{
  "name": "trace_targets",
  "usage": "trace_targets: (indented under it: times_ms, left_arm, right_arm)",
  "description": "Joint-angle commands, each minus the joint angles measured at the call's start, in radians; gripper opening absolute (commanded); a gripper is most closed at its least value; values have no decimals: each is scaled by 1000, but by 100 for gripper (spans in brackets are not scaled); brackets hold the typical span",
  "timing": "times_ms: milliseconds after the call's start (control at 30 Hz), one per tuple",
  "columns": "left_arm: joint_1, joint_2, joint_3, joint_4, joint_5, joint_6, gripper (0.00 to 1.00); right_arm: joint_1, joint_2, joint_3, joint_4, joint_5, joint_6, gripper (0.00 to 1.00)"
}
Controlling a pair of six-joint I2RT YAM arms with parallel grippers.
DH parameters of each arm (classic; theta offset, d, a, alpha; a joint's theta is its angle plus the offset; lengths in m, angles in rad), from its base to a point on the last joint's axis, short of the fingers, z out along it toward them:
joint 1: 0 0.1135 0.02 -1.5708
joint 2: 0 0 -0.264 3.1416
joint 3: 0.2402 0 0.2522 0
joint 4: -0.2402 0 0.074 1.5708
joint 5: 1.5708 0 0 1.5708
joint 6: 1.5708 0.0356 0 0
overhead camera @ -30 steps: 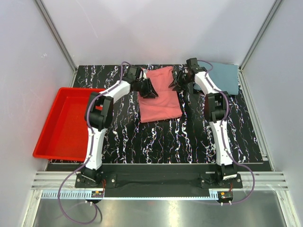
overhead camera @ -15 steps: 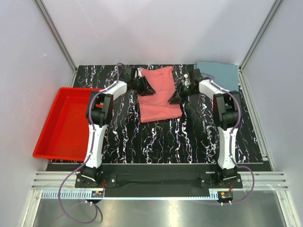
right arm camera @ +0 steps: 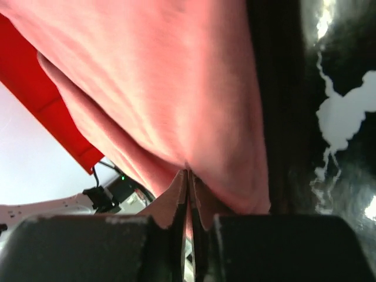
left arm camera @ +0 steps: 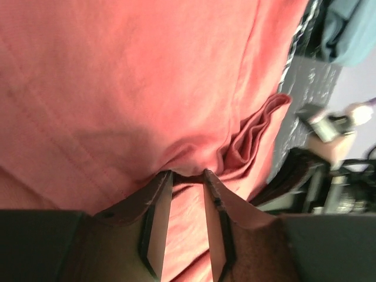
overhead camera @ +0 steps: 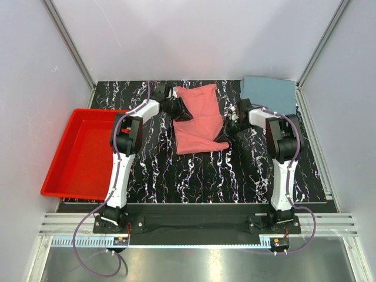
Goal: Fold and stack the t-shirts
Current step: Fold the tshirt
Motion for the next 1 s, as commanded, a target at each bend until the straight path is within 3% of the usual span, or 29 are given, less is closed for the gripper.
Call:
trace_targets:
  times_ms: [0,167,367,600,833,967]
  left_arm:
    - [3,-122,7,-125,-53,105,36]
    - [-10,-355,-160,-120,-96,162,38]
    - [-96,-514,-436,-1,-54,114,38]
    - [-136,-589,-746,188,-56,-9,34]
    - [-129,-629,-984,188,-132,25,32]
    - [-129,-658,-1062,205,-154,33,32]
  right_arm:
    - [-7,-99,92,-101,58,-38,11]
    - [-7,-147,137,-130,66,-27,16]
    - [-7,-1,332,-184,116,-42,28]
    - [-10,189,559,-181,98,-32,28]
    - [-30,307,577,-115,147,-13,27]
    - [-47,364,692,-185,181,-42,26]
